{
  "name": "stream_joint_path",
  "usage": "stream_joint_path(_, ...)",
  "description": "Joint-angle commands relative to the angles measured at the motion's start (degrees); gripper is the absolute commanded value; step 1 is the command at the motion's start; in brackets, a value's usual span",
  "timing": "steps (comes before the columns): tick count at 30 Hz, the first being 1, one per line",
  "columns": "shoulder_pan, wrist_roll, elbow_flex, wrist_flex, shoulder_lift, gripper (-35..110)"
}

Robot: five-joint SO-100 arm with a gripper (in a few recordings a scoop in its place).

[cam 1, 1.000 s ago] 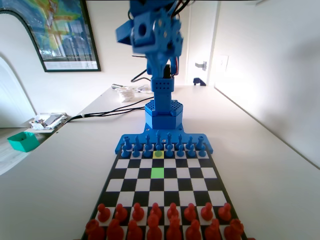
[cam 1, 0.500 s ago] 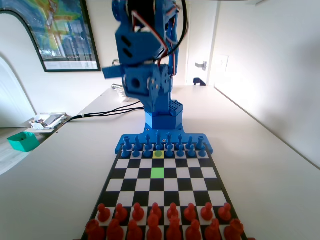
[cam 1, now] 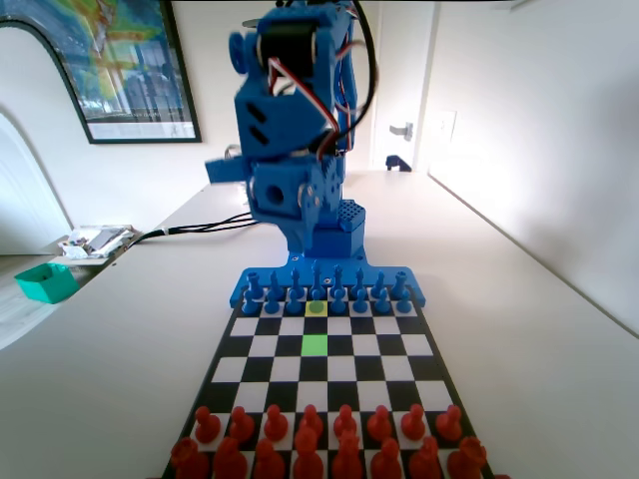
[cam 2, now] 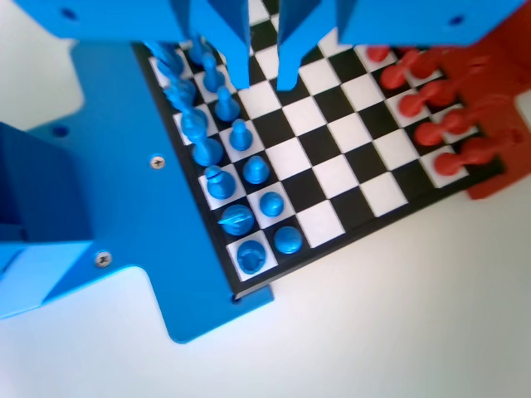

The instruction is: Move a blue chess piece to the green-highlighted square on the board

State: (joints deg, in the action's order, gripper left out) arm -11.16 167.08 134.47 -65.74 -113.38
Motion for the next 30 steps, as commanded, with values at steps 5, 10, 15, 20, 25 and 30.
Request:
stream_joint_path(5,1.3,8.3,3.3,7.9,2.5,11)
stream_joint_path(10,1.7,8.6,6.6,11.3,2.9,11)
stream_joint_path(15,2.3,8.7,9.4,13.8,3.1,11)
stream_joint_path(20,3.2,8.3,10.4,15.4,4.7,11)
stream_joint_path(25,3.8,7.9,10.9,17.3,6.4,11)
stream_joint_path(30,4.1,7.8,12.2,20.0,8.0,11)
